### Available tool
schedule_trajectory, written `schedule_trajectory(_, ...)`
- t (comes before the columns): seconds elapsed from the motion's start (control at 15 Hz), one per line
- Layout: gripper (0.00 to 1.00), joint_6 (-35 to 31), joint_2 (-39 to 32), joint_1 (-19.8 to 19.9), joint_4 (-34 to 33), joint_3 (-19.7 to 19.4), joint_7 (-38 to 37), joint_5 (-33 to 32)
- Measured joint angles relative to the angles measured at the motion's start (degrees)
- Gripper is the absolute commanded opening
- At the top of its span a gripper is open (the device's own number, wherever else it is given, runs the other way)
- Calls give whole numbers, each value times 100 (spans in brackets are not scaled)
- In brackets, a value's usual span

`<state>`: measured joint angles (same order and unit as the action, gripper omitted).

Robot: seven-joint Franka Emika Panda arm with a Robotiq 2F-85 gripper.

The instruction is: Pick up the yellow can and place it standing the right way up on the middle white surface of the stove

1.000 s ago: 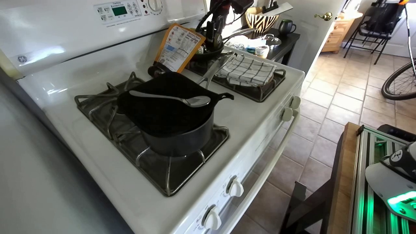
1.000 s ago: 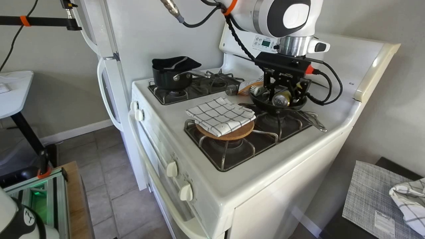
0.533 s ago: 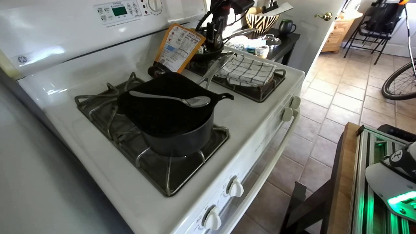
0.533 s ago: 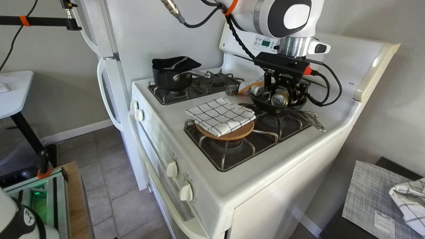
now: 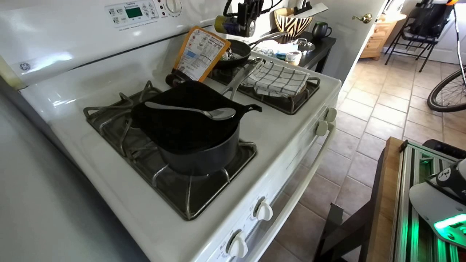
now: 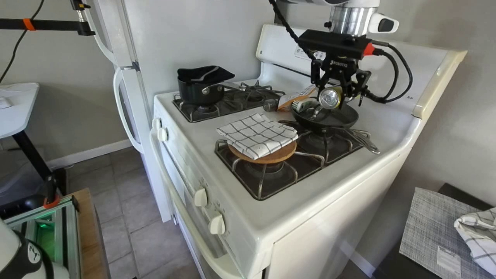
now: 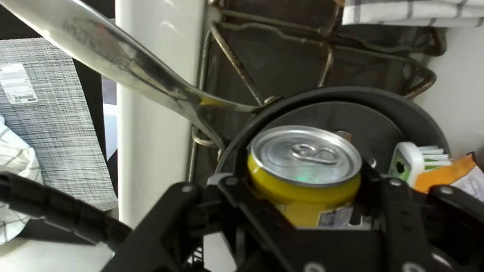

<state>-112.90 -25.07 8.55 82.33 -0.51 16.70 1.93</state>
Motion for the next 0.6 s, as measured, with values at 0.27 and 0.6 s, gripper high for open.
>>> schedule_trajectory(0.27,38,1170,241,-2,-298,5,185,11)
schedule_trajectory(0.6,38,3113,508,-83,-865,116,1058,-6)
